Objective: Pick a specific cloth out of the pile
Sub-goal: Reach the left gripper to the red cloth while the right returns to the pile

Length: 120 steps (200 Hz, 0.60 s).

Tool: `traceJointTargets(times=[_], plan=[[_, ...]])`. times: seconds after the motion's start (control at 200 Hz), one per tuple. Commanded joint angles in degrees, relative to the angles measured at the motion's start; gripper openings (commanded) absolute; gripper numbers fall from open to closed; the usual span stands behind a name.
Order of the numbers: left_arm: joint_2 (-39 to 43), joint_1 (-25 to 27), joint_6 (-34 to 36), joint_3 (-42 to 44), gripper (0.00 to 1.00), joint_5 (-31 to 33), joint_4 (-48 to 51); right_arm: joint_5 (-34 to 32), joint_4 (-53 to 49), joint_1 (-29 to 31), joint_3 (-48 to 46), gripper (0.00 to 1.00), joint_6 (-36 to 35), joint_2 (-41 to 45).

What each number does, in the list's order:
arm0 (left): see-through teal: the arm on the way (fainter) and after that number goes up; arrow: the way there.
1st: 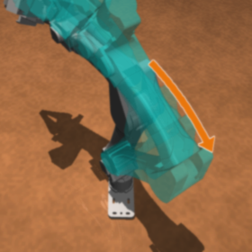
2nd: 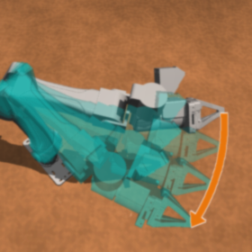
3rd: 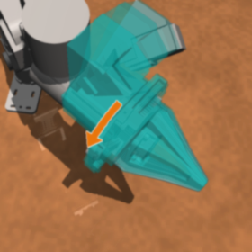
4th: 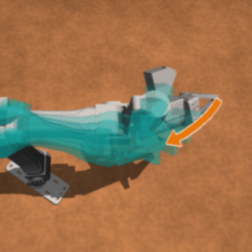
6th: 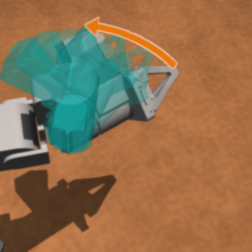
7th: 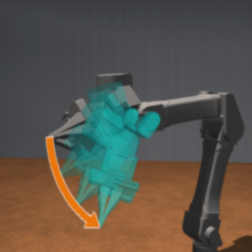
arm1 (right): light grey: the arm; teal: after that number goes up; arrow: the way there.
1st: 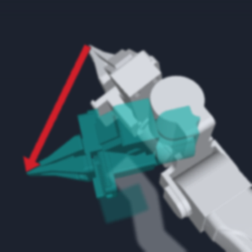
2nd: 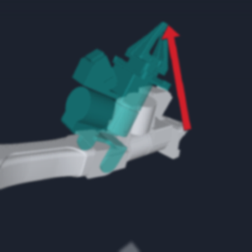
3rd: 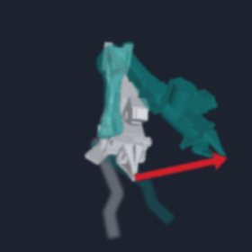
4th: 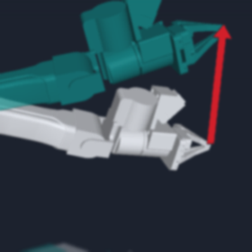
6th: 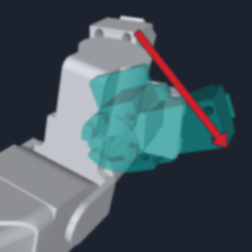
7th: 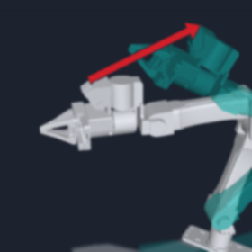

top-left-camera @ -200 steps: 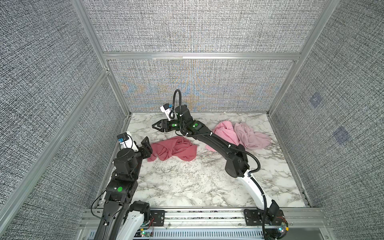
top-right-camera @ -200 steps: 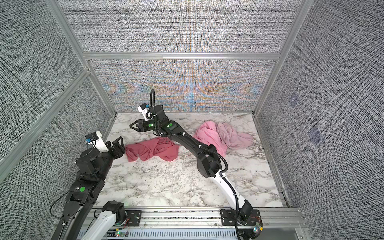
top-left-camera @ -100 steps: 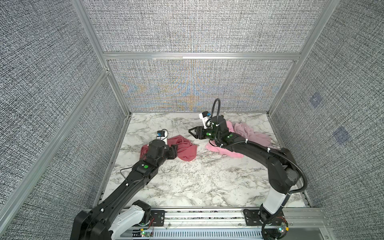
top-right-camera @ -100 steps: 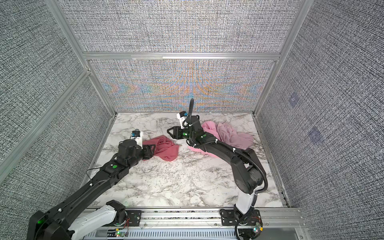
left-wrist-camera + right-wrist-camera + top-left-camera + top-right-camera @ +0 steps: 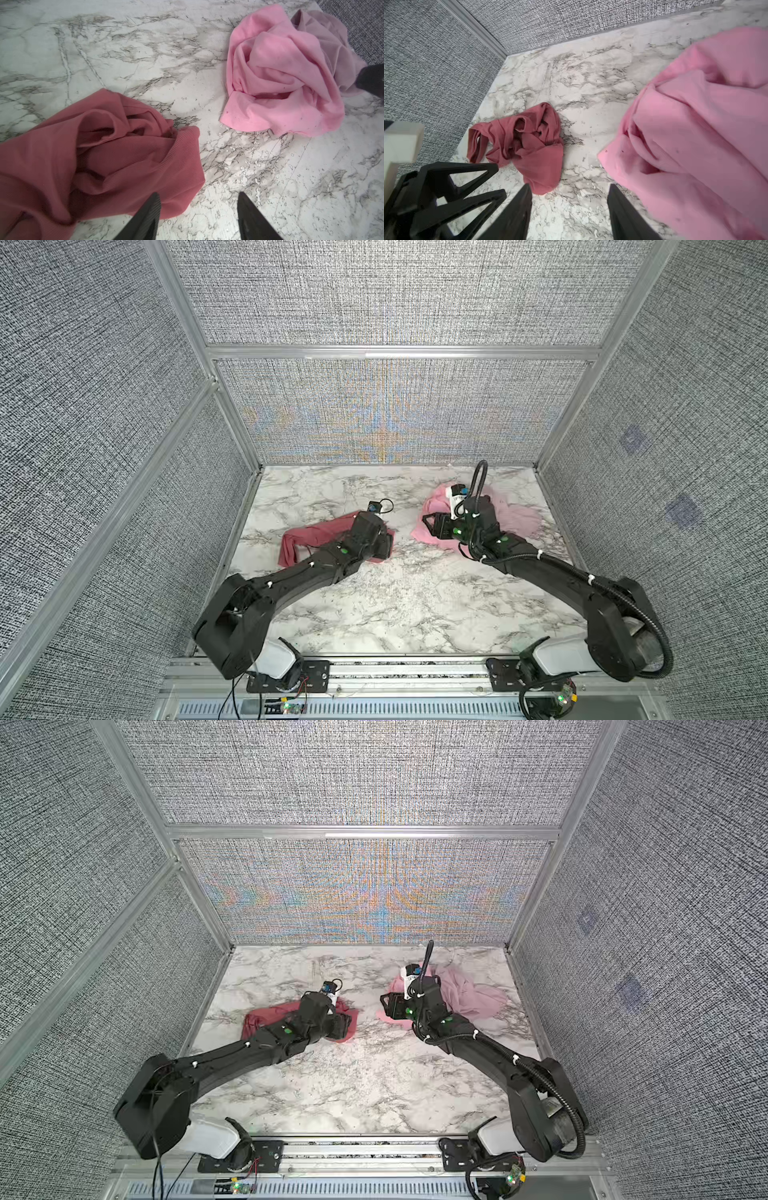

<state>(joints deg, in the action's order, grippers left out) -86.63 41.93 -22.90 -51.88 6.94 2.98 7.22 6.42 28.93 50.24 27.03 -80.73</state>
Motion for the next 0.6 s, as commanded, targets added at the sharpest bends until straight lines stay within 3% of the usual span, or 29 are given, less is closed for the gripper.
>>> traceJointTargets(times=[0.0, 0.42, 0.595], plan=[[-4.0, 1.3, 1.6, -2.7, 0.61, 2.0, 3.0, -3.2, -2.2, -0.2, -0.5, 0.61, -1.0, 0.7], [-16.3, 2.6, -1.4, -12.1, 0.62, 10.4, 12.6, -4.1, -2.4, -0.4, -1.6, 0.62, -1.0, 1.0], [-19.6, 2.7, -1.5, -13.0, 0.63, 11.0, 11.2, -4.2, -3.2, -0.8, -0.7, 0.62, -2.0, 0.8]])
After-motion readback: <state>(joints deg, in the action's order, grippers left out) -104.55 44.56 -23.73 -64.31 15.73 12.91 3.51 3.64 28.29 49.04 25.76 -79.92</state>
